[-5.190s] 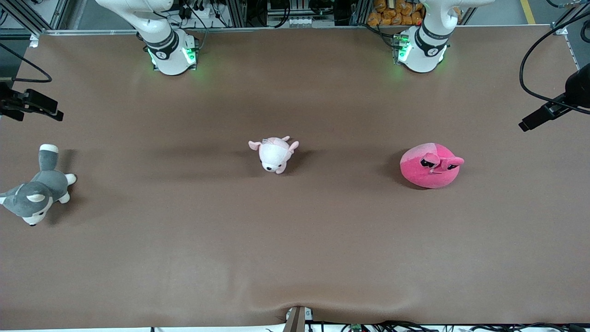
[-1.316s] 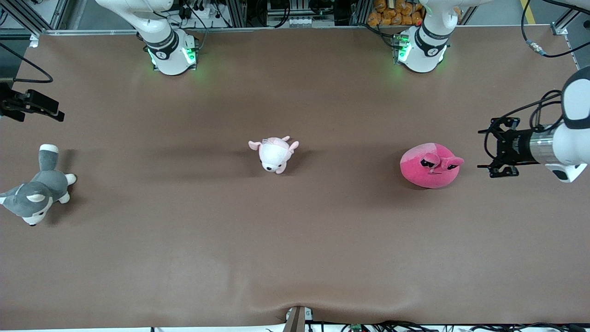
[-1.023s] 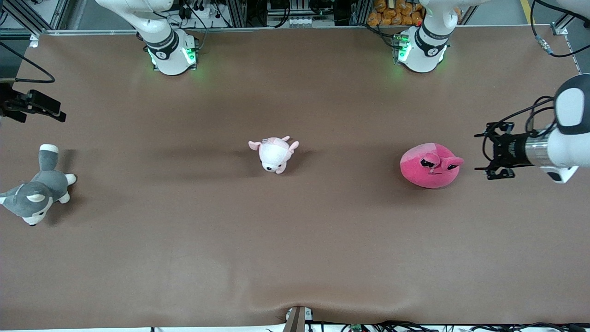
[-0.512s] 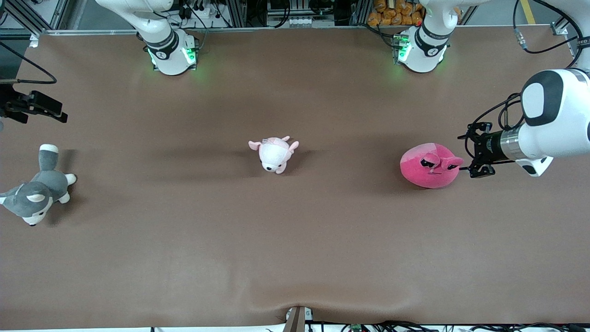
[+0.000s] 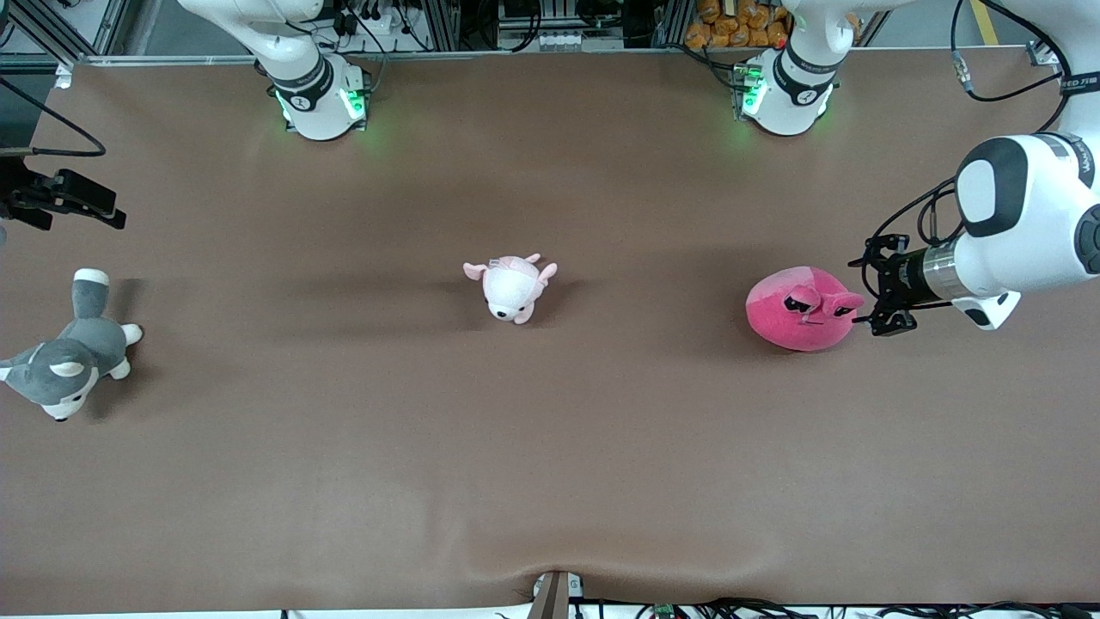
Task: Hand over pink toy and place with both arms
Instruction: 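Move the left gripper down toward the pink plush toy, then close the left gripper on the pink toy's neck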
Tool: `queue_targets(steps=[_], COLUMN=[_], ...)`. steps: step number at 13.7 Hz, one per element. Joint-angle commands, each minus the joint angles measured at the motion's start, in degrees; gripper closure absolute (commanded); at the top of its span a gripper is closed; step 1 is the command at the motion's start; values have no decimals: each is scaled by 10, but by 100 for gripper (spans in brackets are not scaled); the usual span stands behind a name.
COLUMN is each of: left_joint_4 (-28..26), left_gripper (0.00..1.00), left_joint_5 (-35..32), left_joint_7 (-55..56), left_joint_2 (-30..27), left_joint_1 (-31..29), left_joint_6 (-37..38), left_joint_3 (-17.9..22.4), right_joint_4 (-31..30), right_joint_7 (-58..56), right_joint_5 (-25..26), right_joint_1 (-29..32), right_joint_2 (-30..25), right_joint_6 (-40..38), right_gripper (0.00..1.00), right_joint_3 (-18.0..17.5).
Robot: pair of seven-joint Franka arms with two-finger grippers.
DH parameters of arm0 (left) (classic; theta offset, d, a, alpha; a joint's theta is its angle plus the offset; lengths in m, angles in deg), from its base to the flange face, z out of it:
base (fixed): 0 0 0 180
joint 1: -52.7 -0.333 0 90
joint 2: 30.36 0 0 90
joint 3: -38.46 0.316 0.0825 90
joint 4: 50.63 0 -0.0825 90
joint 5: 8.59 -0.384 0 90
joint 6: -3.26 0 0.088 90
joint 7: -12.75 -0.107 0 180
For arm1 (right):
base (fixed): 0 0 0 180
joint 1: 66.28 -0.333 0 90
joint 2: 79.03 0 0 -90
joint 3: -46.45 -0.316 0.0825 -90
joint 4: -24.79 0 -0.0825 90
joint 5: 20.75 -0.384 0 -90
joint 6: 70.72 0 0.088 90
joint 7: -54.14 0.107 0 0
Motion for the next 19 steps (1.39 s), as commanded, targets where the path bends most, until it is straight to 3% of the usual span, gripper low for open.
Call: queue_targets(steps=[1, 2, 5, 8, 15, 19], left_joint_4=[3, 5, 9, 12, 41, 65], left_gripper=[5, 10, 11, 18, 100, 100], left_joint_5=[-6, -6, -6, -6, -5, -10], left_joint_7=[-18, -19, -19, -20, -20, -91], left_joint_2=[13, 14, 23, 29, 53, 57], left_joint_1=[-3, -3, -3, -4, -5, 2], left_joint_6=[-13, -13, -15, -15, -24, -13], left_joint_3=[-4, -3, -4, -4, -2, -4], right_joint_4=[2, 3, 3, 1, -2, -4], right_joint_7=[4, 4, 14, 14, 13, 11], right_joint_5=[-14, -32, -97, -121, -120, -120], right_joint_1=[-1, -5, 0, -6, -1, 2], right_joint_2=[0, 0, 19, 38, 37, 38], right_joint_6=[0, 1, 2, 2, -5, -5], right_gripper=[0, 0, 0, 0, 0, 0], right_joint_3=[-3, -2, -2, -1, 0, 1])
